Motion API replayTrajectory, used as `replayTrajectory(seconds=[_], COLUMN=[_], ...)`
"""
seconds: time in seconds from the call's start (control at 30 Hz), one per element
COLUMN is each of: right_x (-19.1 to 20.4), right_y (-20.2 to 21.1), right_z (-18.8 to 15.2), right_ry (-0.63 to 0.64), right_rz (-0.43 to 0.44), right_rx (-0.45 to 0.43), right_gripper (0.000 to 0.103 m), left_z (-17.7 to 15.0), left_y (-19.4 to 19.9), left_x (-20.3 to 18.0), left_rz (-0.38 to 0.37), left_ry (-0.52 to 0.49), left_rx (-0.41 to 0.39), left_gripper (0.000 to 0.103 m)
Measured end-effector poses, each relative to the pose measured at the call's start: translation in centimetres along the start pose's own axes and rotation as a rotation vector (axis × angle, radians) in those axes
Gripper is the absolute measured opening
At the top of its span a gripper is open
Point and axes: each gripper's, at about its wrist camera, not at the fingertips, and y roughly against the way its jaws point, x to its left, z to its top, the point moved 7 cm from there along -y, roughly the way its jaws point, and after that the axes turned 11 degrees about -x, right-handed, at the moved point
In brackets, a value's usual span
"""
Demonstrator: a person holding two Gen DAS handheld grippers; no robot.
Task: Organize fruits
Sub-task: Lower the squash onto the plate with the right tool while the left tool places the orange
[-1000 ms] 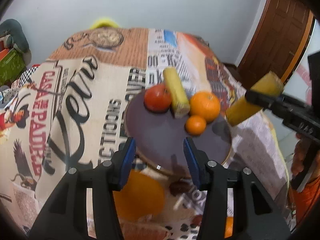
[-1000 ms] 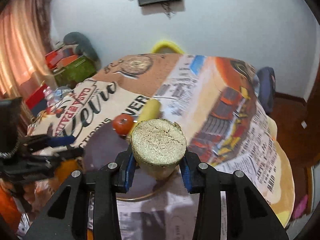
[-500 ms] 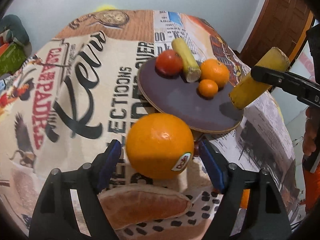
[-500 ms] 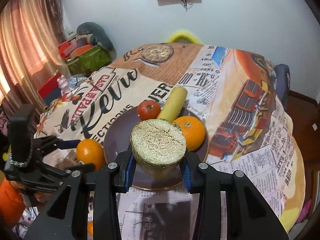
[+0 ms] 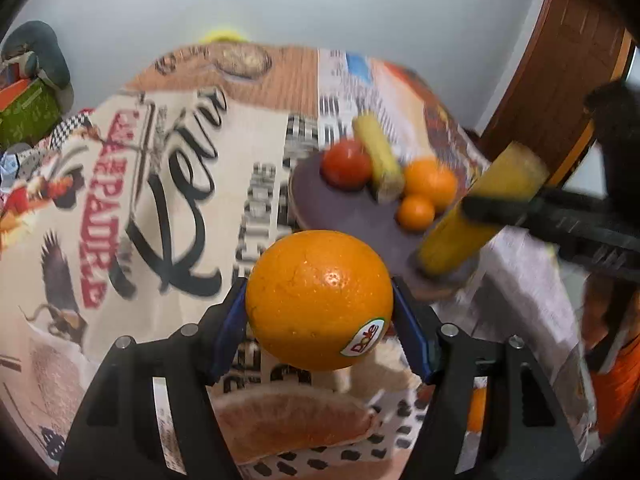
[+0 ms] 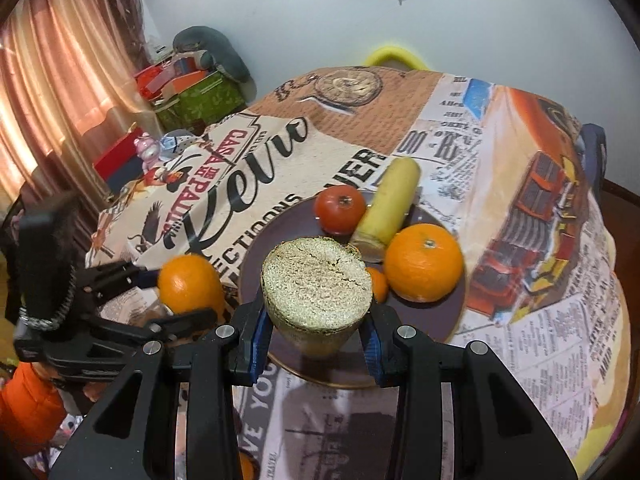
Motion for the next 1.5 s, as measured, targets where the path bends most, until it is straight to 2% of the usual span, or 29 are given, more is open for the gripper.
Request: replayTrajectory(seconds=[0.23,0.47,0.63,0.8,0.9,1.1,1.5], right_x=[0.2,-1.1,-1.6,-1.7,-1.7,-1.8,0.4], right_y=[-1.7,-2.8,-3.3,-2.7,-2.0,-0.1,5.6], right_z=[0.6,1.5,1.7,1.9,2.1,2.5,2.1], right_ry=[-0.009,-0.053,-0.068,-0.043,-0.043,-0.031,-0.006], right_rz=[0.001,-0.036,-0.023,-0.059,-0.066,-0.099,-0.152], right_rx=[0.008,-0.013,-0.006,-0.020,-0.036,-0.075,-0.145], right_gripper=[0.036,0.038,0.038,0.043,0.050,0.051,0.051], left_z=[3.6,3.5,3.5,3.6,3.9,4.5,4.7], left_y=[-1.6,-4.8,-5.5,-5.7,-5.0,-2.6,5.0], left_x=[-0.9,-1.1,-1.5,-1.8,-2.4,-3.3,-2.9], left_rz=[-0.023,-0.016,-0.018,-0.018,-0.034,-0.020,0.025], left_ry=[0.006,0.012,-0.017,-0.019,-0.027,-0.075,-0.071], left_rx=[-0.046,0.002,0.015,0.023,-0.001,-0.042,-0.122], left_gripper=[0.068,0.068,0.068,0.068,0.068,0.068,0.068])
